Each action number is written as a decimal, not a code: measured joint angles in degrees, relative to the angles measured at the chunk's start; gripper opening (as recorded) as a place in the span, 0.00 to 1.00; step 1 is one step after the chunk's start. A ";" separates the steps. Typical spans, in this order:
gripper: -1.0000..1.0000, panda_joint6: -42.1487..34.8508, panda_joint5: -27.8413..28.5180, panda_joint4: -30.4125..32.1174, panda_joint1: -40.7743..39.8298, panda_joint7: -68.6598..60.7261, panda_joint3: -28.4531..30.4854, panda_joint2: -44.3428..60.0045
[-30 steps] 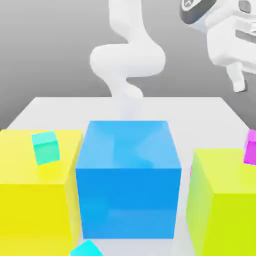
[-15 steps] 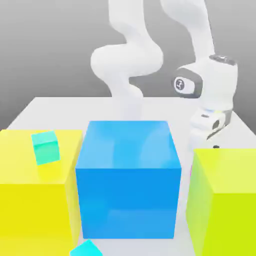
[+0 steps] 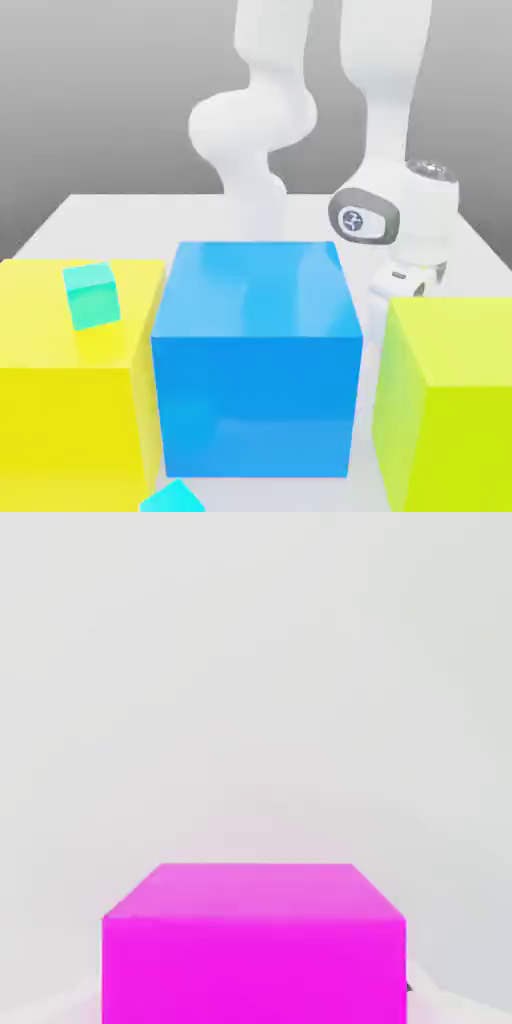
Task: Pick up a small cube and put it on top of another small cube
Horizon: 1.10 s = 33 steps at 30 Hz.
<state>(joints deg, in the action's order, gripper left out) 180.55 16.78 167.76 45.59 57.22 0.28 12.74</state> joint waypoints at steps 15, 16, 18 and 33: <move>0.00 -28.35 -20.36 -6.30 -6.43 -6.53 -6.57 -17.42; 0.00 -30.83 -20.99 -7.95 -6.87 -5.27 -6.22 -17.30; 0.00 -35.78 -22.44 -11.28 -7.75 -2.86 -5.58 -17.04; 0.00 -72.80 -35.58 -36.34 -14.14 13.47 -1.98 -15.00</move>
<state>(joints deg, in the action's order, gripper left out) 107.75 -18.80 131.42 31.45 70.69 -1.70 -2.25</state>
